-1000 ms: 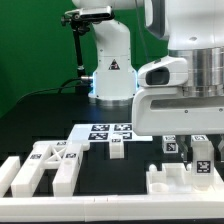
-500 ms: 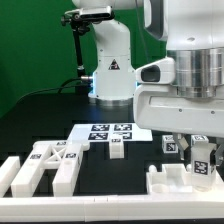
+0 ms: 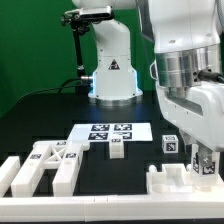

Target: Assemble chair

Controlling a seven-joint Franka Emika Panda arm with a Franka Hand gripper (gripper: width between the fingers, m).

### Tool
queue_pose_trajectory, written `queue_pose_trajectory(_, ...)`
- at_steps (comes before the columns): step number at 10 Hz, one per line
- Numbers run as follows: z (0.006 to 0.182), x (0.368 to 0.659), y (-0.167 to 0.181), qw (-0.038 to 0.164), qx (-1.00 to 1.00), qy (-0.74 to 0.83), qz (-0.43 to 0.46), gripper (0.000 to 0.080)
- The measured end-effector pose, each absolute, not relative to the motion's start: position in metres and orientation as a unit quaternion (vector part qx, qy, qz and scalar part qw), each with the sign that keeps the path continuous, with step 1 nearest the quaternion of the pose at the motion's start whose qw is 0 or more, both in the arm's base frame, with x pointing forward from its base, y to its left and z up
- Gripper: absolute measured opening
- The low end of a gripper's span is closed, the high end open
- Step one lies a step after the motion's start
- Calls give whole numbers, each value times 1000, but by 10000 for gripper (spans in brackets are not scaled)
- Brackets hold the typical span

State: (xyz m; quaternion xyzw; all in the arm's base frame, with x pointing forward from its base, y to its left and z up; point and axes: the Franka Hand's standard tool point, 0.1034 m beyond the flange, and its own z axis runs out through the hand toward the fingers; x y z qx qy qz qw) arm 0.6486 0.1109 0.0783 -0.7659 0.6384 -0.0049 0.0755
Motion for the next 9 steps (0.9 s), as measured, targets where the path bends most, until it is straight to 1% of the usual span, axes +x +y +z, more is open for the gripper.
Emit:
queue_pose_trajectory(1,78,649,111,75,-773,630,-5,285)
queue_pose_trajectory(2,78,649,111,75,-774,629,-5,356)
queue_pose_trajectory(3,77,647,112,69,-808,586,-7,356)
queue_pose_trajectory(4,77,645,115,63,-862,503,-5,532)
queue_pose_trajectory(5,77,644,120,64,-901,430,-8,630)
queue_pose_trajectory(7,77,640,128,62,-946,318,-15,644)
queue_pose_trajectory(9,76,640,125,60,-961,269,-18,648)
